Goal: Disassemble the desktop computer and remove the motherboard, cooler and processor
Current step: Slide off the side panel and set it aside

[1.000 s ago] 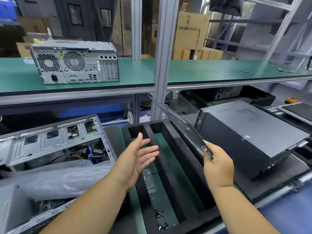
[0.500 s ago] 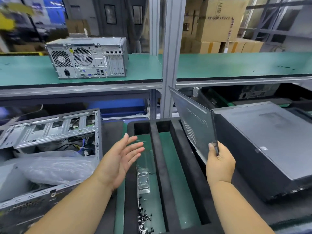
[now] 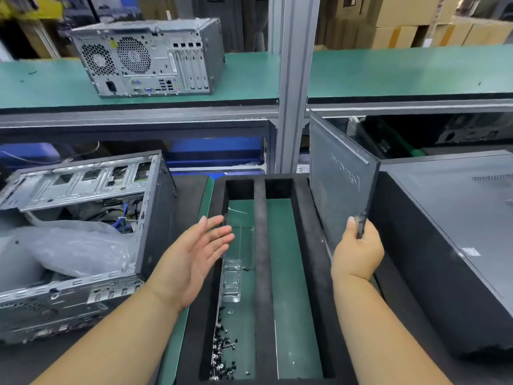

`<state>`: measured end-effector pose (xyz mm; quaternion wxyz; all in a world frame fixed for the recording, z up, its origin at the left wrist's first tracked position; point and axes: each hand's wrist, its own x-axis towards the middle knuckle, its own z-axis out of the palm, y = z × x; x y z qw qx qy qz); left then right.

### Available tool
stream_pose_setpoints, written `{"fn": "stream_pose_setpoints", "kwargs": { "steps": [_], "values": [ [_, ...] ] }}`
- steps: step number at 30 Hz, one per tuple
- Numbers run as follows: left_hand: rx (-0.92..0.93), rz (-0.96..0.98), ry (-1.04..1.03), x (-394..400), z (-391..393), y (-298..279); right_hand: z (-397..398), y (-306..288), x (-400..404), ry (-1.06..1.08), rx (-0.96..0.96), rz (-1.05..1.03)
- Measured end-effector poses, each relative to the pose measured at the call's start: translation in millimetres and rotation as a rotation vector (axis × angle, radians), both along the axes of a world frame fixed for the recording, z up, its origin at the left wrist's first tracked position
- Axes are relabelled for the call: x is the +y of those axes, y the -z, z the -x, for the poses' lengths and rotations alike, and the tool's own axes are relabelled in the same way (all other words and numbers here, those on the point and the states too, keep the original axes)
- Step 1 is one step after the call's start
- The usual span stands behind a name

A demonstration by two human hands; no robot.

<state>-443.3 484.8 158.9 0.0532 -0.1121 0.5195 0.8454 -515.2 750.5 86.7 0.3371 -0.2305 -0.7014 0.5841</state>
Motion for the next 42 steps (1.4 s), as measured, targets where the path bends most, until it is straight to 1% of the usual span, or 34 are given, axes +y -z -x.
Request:
{"fn": "stream_pose_setpoints", "kwargs": {
  "steps": [6, 10, 14, 18, 20, 22, 24, 26, 29, 31, 33, 36, 42],
  "values": [
    [0.000, -0.008, -0.022, 4, 7, 12, 17, 32, -1, -0.013, -0.021, 0.106],
    [-0.018, -0.013, -0.022, 9, 12, 16, 12, 40, 0, -0.093, -0.076, 0.065],
    [-0.025, -0.025, 0.022, 23, 12, 17, -3, 49, 5, -0.155, -0.205, 0.074],
    [-0.013, -0.022, 0.059, 31, 10, 13, -12, 43, 12, -0.247, -0.346, 0.012],
    [-0.008, -0.032, 0.067, 33, 8, 11, -17, 33, 13, -0.235, -0.444, 0.044],
    [0.001, -0.044, 0.075, 34, 4, 9, -26, 24, 11, -0.175, -0.493, 0.081],
    [0.012, -0.056, 0.084, 34, -2, 8, -39, 14, 6, -0.102, -0.467, 0.077],
    [0.028, -0.060, 0.094, 30, -9, 5, -53, 4, -3, -0.069, -0.387, 0.027],
    [0.062, -0.053, 0.102, 19, -20, -1, -73, -17, -24, -0.108, -0.238, -0.023],
    [0.102, -0.039, 0.109, 6, -27, -7, -83, -32, -45, -0.163, -0.171, -0.046],
    [0.153, -0.016, 0.117, -12, -34, -15, -91, -44, -69, -0.258, -0.142, -0.075],
    [0.201, 0.024, 0.113, -46, -46, -28, -98, -58, -113, -0.410, -0.148, -0.118],
    [0.276, 0.166, 0.084, -143, -73, -46, -105, -79, -217, -0.618, -0.145, -0.227]
  ]
}}
